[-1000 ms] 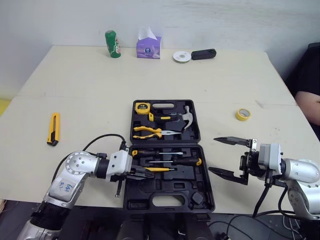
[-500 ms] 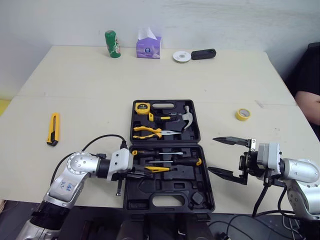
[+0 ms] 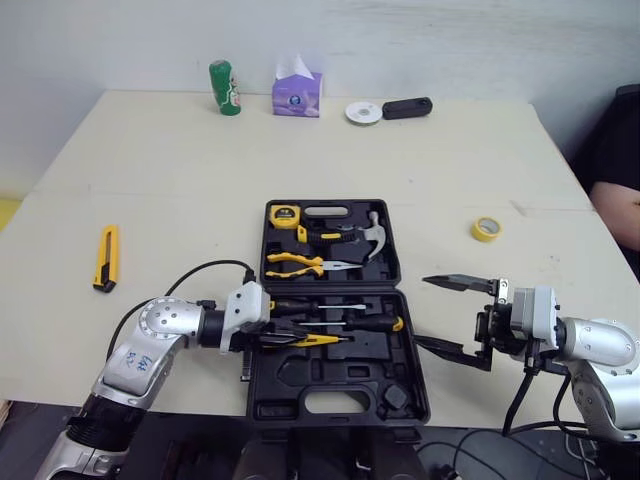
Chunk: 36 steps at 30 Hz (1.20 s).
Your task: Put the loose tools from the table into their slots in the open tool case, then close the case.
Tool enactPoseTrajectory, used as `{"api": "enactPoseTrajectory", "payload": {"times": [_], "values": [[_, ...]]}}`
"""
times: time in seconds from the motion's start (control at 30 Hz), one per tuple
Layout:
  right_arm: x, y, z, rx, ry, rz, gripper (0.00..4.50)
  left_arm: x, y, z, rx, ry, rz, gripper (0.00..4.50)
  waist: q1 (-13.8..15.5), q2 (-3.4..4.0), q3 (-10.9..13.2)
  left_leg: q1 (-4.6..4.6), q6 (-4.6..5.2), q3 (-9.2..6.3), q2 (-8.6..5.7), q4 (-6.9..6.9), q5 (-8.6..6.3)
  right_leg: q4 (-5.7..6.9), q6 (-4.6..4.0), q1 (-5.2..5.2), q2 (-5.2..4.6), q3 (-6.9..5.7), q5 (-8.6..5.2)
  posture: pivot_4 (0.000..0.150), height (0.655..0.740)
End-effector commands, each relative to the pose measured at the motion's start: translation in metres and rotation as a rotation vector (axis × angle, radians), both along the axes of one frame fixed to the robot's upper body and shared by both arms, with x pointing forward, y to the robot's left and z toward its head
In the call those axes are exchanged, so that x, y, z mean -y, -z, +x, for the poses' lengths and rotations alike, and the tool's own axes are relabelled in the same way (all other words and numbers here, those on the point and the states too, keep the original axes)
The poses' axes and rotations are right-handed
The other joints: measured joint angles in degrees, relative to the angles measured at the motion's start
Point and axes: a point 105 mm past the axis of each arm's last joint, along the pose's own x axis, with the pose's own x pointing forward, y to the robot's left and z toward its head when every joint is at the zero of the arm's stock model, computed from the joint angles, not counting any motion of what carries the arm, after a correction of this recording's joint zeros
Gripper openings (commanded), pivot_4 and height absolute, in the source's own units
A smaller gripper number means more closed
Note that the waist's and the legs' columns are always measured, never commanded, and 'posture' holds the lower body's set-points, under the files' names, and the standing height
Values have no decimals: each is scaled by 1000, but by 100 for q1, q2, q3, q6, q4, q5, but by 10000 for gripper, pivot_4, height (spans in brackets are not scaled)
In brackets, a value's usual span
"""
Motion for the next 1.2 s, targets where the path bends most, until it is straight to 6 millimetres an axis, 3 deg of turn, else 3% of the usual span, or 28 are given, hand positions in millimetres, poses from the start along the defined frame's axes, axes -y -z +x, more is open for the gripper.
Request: {"api": "enactPoseTrajectory", "payload": {"times": [0.03, 0.57, 1.0, 1.2], "values": [[-3, -5, -3, 21, -11, 0, 45000, 2, -3, -1, 14, 7, 8, 443, 4, 0, 0, 0, 0, 0, 0, 0, 0, 0, 0, 0, 0, 0, 0, 1500, 7400], [-3, -3, -2, 13, -3, 0, 45000, 0, 37, -3, -60, -20, 174, 443, 31, 24, -14, 8, 0, 0, -1, -1, -5, -4, 0, 7, -3, 0, 0, 1500, 7400], [-2, -2, 1, 17, 1, -2, 45000, -7, 58, -9, -174, -44, 283, 443, 73, 51, -33, 18, 4, -1, -1, -2, -16, -9, 0, 16, -5, 1, 0, 1500, 7400], [-1, -3, 3, 23, 6, -3, 45000, 0, 55, -8, -146, -38, 240, 443, 81, 67, -42, 68, -16, -1, -1, -33, -32, -33, 0, 67, -5, 1, 0, 1500, 7400]]}}
